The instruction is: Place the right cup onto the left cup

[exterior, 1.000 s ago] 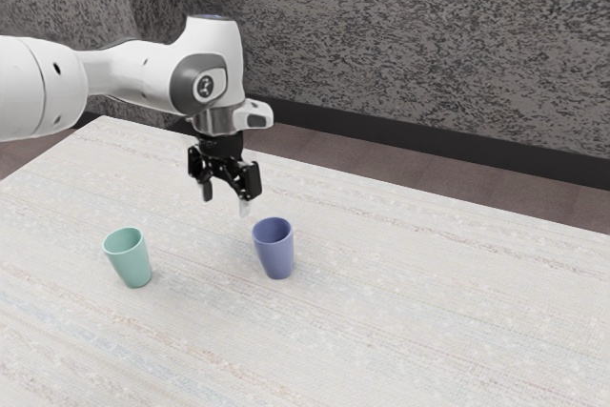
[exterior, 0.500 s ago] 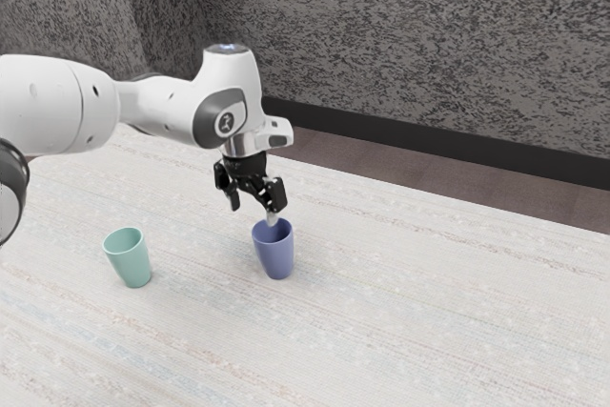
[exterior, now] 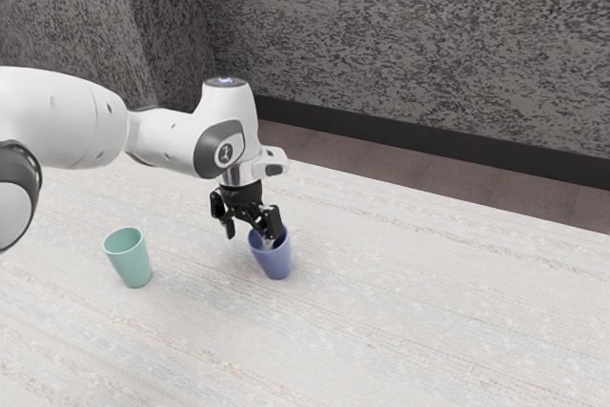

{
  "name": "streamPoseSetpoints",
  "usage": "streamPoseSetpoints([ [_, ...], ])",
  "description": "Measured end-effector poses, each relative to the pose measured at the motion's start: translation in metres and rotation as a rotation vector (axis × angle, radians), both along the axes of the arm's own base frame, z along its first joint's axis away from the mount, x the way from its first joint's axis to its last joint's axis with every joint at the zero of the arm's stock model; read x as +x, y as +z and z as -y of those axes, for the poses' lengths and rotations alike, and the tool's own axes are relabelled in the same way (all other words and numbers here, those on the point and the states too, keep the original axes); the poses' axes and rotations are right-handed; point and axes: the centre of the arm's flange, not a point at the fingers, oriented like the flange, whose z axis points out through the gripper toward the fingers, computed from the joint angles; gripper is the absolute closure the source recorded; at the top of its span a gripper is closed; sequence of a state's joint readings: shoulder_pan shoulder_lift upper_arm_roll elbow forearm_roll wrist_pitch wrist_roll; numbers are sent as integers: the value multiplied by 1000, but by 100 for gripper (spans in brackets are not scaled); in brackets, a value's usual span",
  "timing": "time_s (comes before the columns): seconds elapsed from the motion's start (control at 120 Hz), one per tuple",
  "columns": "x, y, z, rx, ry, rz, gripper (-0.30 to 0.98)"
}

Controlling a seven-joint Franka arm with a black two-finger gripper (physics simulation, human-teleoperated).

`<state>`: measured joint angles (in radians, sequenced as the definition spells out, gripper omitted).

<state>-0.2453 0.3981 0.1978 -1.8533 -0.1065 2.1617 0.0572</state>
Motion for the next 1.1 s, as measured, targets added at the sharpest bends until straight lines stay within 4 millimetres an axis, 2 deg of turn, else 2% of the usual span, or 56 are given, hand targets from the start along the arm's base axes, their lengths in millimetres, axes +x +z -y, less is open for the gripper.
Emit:
streamPoseSetpoints([
  [0.058,1,0,0,1,0,8,4],
  [0.2,4,2,0,9,-6,27,39],
  [0.292,5,2,1,10,-8,35,56],
  [0.383,6,1,3,11,-11,41,65],
  [0.542,7,4,5,11,-11,53,73],
  [0.775,7,48,1,2,-6,114,77],
  [0.908,2,84,-8,0,3,148,78],
  [0.983,-2,107,-22,7,20,166,78],
  [1.1,-8,132,-61,22,79,175,78],
])
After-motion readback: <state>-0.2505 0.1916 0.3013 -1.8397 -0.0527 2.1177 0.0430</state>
